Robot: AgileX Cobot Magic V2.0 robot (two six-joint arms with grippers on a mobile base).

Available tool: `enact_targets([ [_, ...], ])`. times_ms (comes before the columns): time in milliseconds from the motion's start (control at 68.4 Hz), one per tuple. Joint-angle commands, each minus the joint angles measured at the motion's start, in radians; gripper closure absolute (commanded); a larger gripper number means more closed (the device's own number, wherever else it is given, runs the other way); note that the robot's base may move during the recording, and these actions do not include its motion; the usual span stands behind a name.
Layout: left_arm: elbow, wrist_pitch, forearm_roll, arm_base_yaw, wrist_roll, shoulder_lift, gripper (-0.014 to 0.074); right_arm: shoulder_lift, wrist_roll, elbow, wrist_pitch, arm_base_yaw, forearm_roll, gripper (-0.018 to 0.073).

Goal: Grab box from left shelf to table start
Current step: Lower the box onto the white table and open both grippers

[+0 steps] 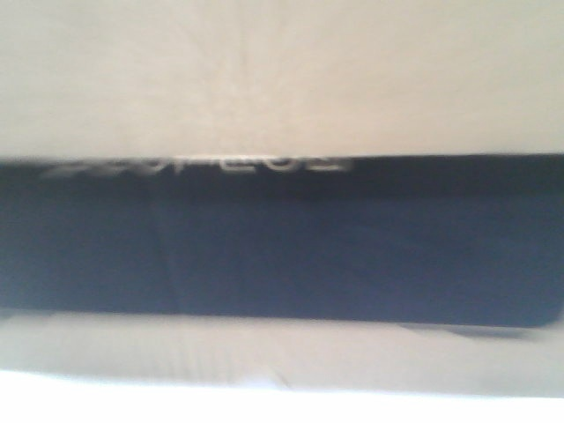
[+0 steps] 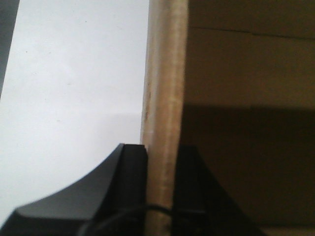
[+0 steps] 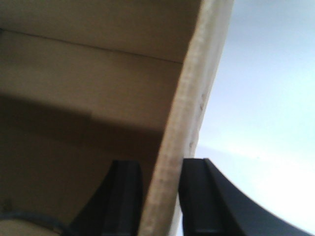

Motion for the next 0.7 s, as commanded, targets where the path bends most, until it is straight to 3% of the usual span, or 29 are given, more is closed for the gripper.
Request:
enact_targets([
  [0, -0.068, -0.154, 0.026, -0.004, -0.015, 0.077, 0.0696, 0.056, -0.005, -0.037, -0.112, -0.001, 0.009, 0.0501],
  [278, -0.071, -0.231, 0.019, -0.004, -0.015, 0.281, 0.0696, 0.247, -0.051, -0.037, -0.211, -0.001, 0.006, 0.0501],
  [570, -0.071, -0.225, -0.006, -0.004, -0.006, 0.409, 0.0695, 0.333, -0.051, -0.037, -0.224, -0.001, 0.002, 0.0497],
  [687, -0.071, -0.223, -0.053, -0.004, 0.042, 0.422, 0.0692, 0.333, -0.051, -0.037, -0.217, -0.001, -0.012, 0.0418],
])
